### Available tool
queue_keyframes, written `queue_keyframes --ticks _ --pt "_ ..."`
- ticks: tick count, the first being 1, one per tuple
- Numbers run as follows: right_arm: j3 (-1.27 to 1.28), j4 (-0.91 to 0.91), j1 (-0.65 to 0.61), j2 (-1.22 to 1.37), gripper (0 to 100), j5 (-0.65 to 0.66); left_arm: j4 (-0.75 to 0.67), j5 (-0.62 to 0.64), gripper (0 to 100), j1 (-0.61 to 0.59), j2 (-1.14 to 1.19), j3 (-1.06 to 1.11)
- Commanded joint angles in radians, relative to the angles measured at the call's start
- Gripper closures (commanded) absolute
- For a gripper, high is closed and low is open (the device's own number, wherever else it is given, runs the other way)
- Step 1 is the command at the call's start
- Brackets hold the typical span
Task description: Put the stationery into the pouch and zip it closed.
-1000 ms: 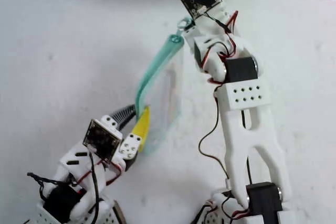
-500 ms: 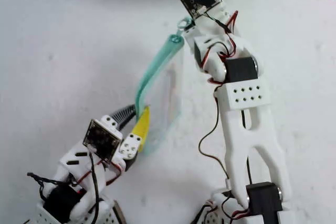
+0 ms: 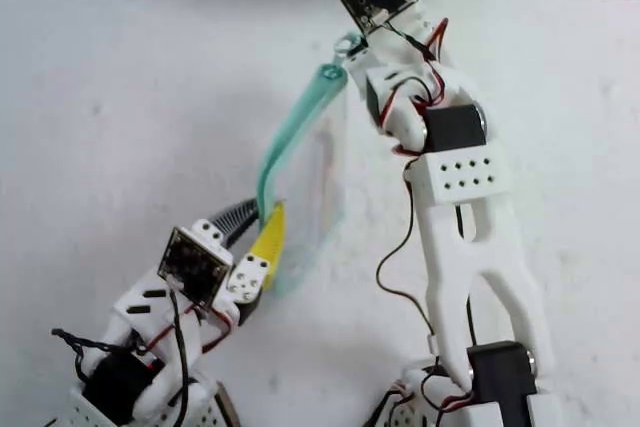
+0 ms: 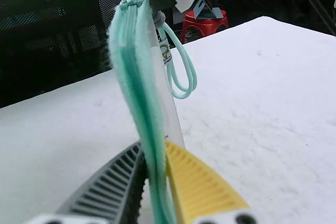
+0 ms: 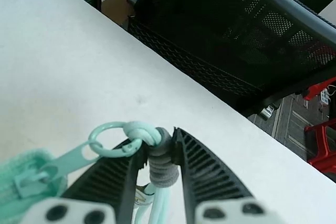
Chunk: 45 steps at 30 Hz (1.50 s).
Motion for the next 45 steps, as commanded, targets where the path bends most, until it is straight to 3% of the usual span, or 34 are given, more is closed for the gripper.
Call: queue_keyframes --ticks 1,5,10,12,16,23,28,38,45 --pt "-0.058 -0.042 0.177 0.047 98.1 0.003 0.037 -0.008 98 0.018 -0.013 -0.04" --pt "-0.064 -0.012 0.176 0.041 95.7 -0.002 0.037 -0.008 98 0.018 -0.013 -0.04" --pt "-0.058 0.108 0.14 -0.027 70.3 -0.003 0.037 -0.008 98 0.018 -0.013 -0.04" --pt "-0.061 0.191 0.114 -0.067 64.6 -0.002 0.037 -0.008 98 0.018 -0.013 -0.04" --pt "-0.064 0.38 0.084 -0.186 67.8 0.003 0.04 -0.008 98 0.016 -0.013 -0.04" --pt "-0.064 0.552 0.077 -0.453 75.4 -0.025 0.038 -0.008 98 0.016 -0.013 -0.038" --pt "-0.064 0.558 0.077 -0.568 75.5 -0.198 0.04 -0.008 98 0.016 -0.013 -0.038" --pt "-0.066 0.596 0.076 -0.587 75.7 -0.301 0.043 -0.008 98 0.016 -0.013 -0.038" --pt "-0.086 0.595 0.027 -0.584 75.5 -0.526 0.037 -0.008 98 0.016 -0.013 -0.037"
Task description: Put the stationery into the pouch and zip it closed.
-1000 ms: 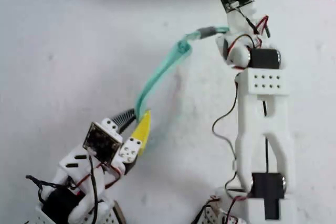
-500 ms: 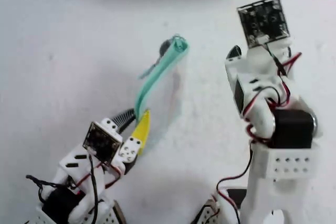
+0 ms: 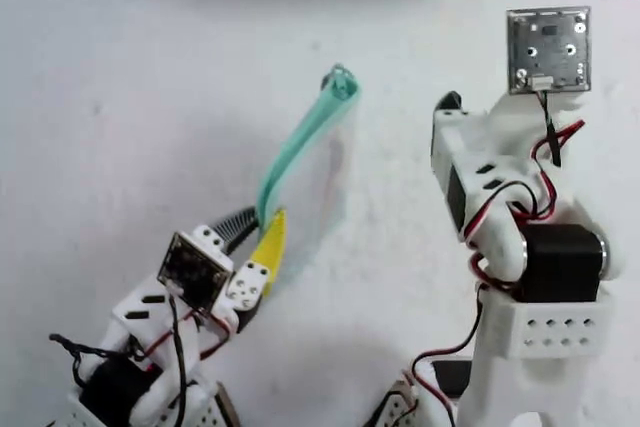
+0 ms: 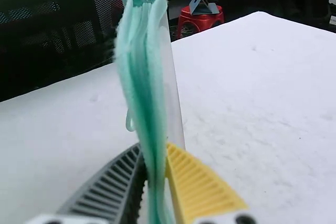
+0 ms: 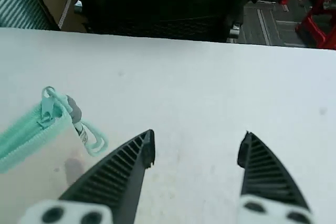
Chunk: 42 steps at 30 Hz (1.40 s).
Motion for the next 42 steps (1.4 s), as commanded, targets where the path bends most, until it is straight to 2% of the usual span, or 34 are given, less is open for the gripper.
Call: queue_keyframes --ticks 1,5,8,11,17,24,28,31,40,42 --pt "-0.074 -0.001 -0.101 -0.007 75.5 -0.092 0.003 -0.008 98 0.012 0.002 -0.037" --pt "-0.166 0.079 -0.275 0.007 74.9 -0.207 0.006 -0.008 98 0.008 0.002 -0.037" --pt "-0.224 0.134 -0.36 0.008 70.1 -0.23 0.008 -0.008 98 0.012 0.002 -0.037" --pt "-0.245 0.174 -0.456 0.008 64.6 -0.321 0.008 -0.008 98 0.012 0.002 -0.037" --pt "-0.245 0.188 -0.668 0.013 62.0 -0.322 0.002 -0.008 98 0.013 0.002 -0.012" --pt "-0.252 0.12 -0.674 0.183 62.1 -0.341 0.002 -0.008 98 0.013 0.002 -0.012" --pt "-0.253 0.068 -0.648 0.294 62.1 -0.436 0.002 -0.008 98 0.008 0.002 -0.012" --pt "-0.253 0.062 -0.611 0.344 62.0 -0.457 0.002 -0.008 98 0.008 0.002 -0.012" --pt "-0.252 0.067 -0.559 0.476 62.5 -0.453 0.002 -0.009 98 0.012 0.002 -0.012" --pt "-0.249 0.064 -0.559 0.506 66.8 -0.451 0.002 -0.017 98 0.013 0.002 -0.012"
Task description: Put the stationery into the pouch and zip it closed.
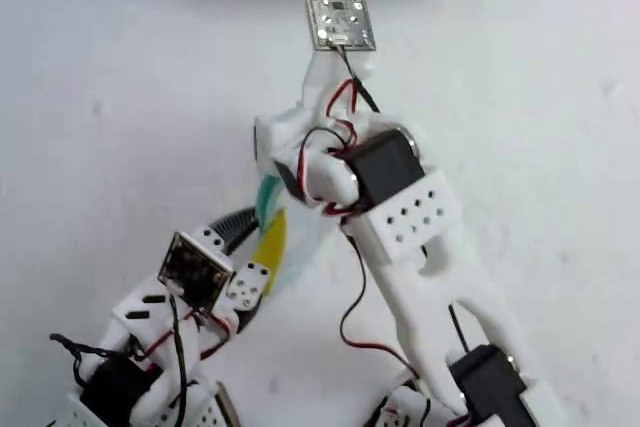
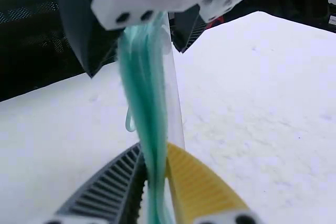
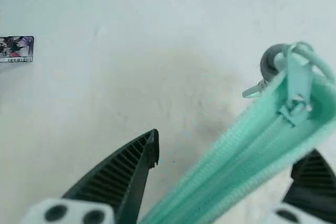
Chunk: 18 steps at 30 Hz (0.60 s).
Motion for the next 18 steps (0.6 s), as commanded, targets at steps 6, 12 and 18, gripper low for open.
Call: queue_keyframes --ticks 6,12,18 --pt "-0.041 -0.016 0.058 0.047 97.4 0.005 0.002 -0.071 98 0.013 0.002 -0.012" --pt "-0.041 -0.013 0.081 -0.016 97.5 0.005 0.037 -0.054 77 0.007 0.002 -0.018" --pt "-0.041 -0.047 0.096 -0.076 98.2 0.043 0.114 -0.029 76 0.005 0.002 -0.092"
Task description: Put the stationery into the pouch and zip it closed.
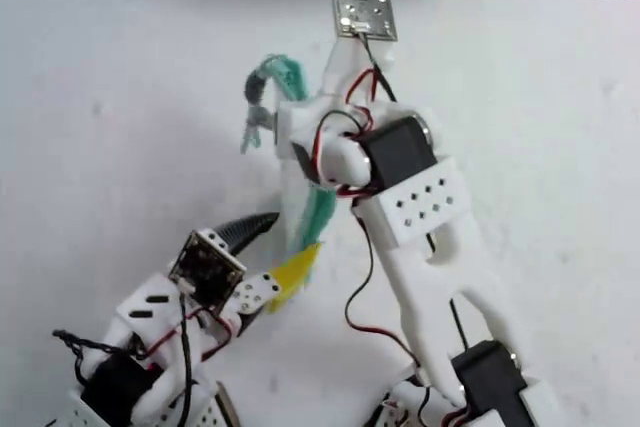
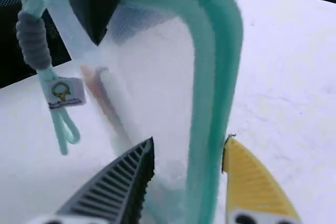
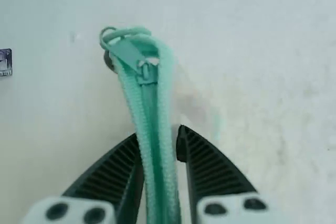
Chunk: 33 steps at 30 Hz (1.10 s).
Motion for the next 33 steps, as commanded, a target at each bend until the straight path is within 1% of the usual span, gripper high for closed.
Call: queue_keyframes --ticks 1,3,5,8,11,16,19,22,24,29,33 --pt "-0.032 -0.056 0.021 -0.073 98.2 0.078 0.08 0.014 76 0.002 -0.008 -0.115" --pt "-0.032 -0.119 0.028 -0.079 98.2 0.15 0.127 0.015 76 -0.002 -0.008 -0.167" --pt "-0.032 -0.17 0.028 -0.081 98.2 0.198 0.16 0.02 76 -0.05 -0.008 -0.215" --pt "-0.025 -0.213 0.008 -0.07 98.2 0.216 0.161 0.02 76 -0.185 -0.008 -0.253" --pt "-0.025 -0.236 -0.004 -0.044 98.2 0.215 0.101 0.028 76 -0.344 -0.008 -0.258" --pt "-0.025 -0.271 0.004 0.041 98.2 0.175 0.041 0.219 80 -0.619 -0.008 -0.261" --pt "-0.025 -0.271 0.001 0.128 98.2 0.175 0.02 0.316 81 -0.722 -0.008 -0.252" --pt "-0.025 -0.272 0.016 0.217 98.2 0.176 0.002 0.362 81 -0.742 -0.008 -0.215" --pt "-0.025 -0.272 0.061 0.265 98.2 0.176 -0.034 0.367 81 -0.742 -0.008 -0.175" --pt "-0.025 -0.291 0.225 0.351 98.2 0.183 -0.118 0.367 81 -0.739 -0.008 -0.098" --pt "-0.02 -0.285 0.326 0.397 98.2 0.186 -0.126 0.367 81 -0.711 -0.008 -0.087"
